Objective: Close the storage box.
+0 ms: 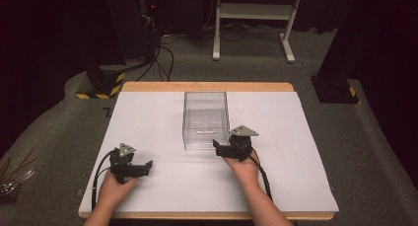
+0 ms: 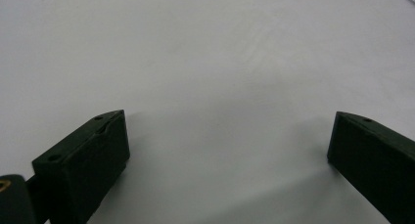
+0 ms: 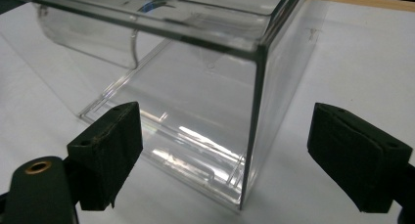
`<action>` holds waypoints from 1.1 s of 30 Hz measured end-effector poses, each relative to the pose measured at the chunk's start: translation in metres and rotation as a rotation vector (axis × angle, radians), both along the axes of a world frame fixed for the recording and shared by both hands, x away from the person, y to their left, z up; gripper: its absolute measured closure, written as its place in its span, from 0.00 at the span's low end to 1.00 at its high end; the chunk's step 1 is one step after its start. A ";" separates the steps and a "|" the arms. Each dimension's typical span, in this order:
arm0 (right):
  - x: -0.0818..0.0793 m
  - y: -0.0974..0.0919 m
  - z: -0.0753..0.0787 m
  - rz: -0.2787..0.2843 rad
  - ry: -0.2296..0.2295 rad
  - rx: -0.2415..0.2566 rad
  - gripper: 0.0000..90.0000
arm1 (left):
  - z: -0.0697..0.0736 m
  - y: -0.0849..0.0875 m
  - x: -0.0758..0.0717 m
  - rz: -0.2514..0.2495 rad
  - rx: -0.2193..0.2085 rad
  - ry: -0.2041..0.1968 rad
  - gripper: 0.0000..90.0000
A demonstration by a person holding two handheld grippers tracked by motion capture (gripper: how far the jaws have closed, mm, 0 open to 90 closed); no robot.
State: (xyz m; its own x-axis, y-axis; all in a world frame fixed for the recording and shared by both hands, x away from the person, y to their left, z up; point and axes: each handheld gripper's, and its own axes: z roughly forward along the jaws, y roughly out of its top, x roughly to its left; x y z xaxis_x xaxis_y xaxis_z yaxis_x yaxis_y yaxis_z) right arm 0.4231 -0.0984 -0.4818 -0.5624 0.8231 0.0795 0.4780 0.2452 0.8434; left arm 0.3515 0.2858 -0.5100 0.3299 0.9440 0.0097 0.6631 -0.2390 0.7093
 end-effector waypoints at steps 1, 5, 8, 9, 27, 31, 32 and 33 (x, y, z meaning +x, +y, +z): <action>-0.003 -0.001 0.000 -0.001 0.002 0.005 0.14 | 0.000 0.000 0.000 0.000 0.000 0.000 0.02; -0.014 -0.008 0.001 0.009 0.000 0.012 0.14 | 0.000 0.000 0.000 0.003 -0.003 -0.002 0.02; -0.021 -0.013 0.001 0.013 -0.006 0.016 0.14 | 0.000 0.000 0.000 0.004 -0.003 -0.002 0.02; -0.024 -0.016 0.002 0.014 -0.008 0.017 0.14 | 0.000 0.000 0.000 0.003 -0.003 -0.002 0.02; -0.058 -0.085 -0.010 -0.044 0.016 -0.073 0.14 | 0.000 0.000 0.000 0.003 -0.001 -0.003 0.02; -0.060 -0.102 -0.015 -0.076 0.042 -0.105 0.15 | 0.000 0.000 0.000 0.003 0.000 -0.004 0.02; -0.061 -0.104 -0.015 -0.081 0.048 -0.108 0.15 | 0.000 0.000 0.000 0.003 0.000 -0.004 0.02; -0.061 -0.107 -0.016 -0.083 0.049 -0.116 0.15 | 0.000 0.000 0.000 0.003 0.000 -0.004 0.02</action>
